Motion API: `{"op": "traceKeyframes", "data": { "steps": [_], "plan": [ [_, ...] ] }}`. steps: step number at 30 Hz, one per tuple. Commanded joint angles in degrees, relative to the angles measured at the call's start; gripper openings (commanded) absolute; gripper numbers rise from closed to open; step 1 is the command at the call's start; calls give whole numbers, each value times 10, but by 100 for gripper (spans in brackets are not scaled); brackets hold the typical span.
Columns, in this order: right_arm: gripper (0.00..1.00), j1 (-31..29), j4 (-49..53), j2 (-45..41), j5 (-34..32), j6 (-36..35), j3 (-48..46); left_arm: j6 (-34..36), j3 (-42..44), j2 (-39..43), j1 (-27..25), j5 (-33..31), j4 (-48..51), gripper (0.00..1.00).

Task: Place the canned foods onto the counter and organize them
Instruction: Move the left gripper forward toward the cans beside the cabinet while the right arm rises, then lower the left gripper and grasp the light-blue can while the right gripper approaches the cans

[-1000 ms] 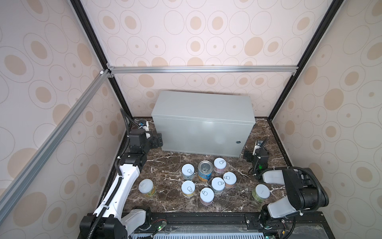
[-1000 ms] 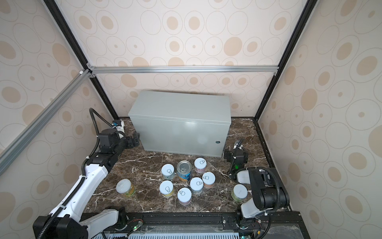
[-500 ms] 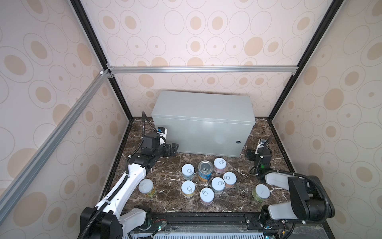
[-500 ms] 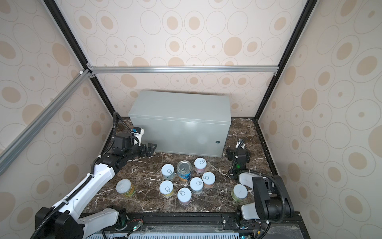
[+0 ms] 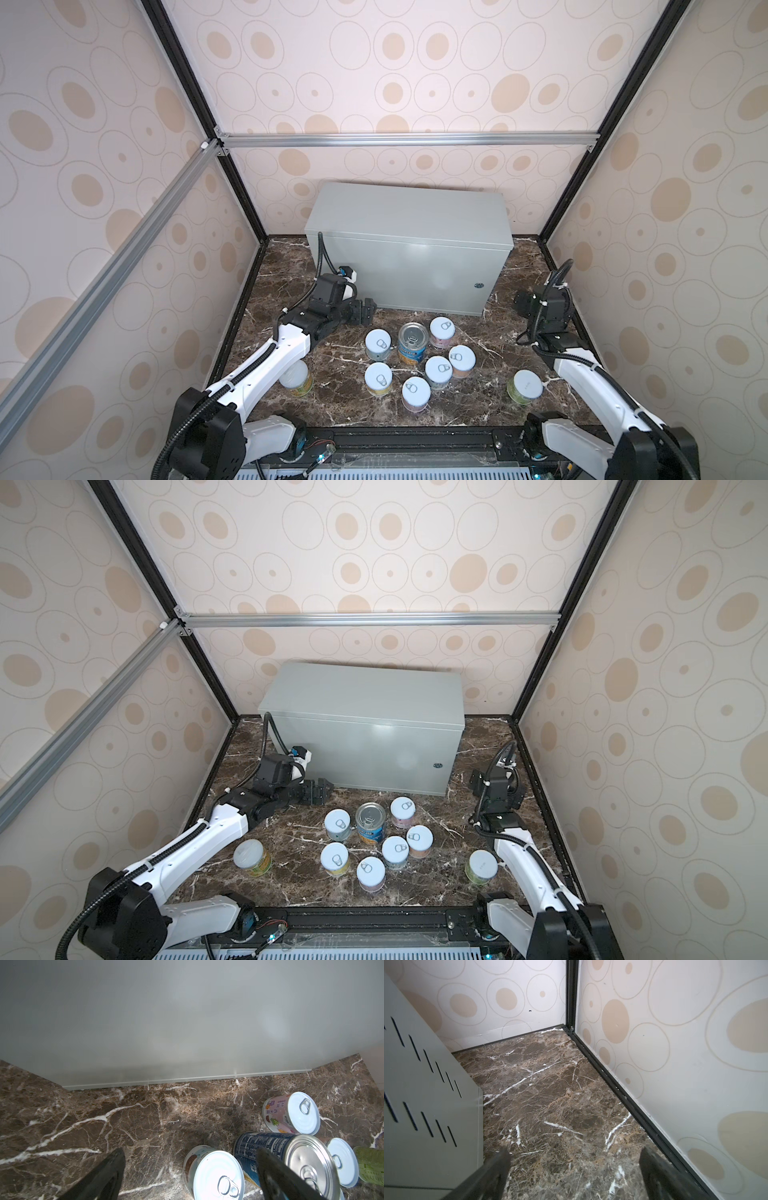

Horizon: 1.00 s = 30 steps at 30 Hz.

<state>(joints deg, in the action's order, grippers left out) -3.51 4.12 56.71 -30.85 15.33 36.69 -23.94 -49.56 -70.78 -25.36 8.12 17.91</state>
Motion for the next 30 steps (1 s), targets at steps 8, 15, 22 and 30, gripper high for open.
{"op": "traceKeyframes", "data": {
  "steps": [8, 15, 22, 30],
  "plan": [
    [100, -10, 320, -144, 36, 66, 33, -93, 17, -41, -97, -95, 14, 98],
    [100, -16, 376, -199, 98, 63, 40, -149, 39, -67, -152, -146, -8, 98],
    [100, -29, 391, -220, 141, 58, 50, -187, 42, -96, -187, -192, 12, 98],
    [100, -49, 384, -220, 160, 52, 52, -200, 49, -119, -195, -226, 25, 98]
  ]
}}
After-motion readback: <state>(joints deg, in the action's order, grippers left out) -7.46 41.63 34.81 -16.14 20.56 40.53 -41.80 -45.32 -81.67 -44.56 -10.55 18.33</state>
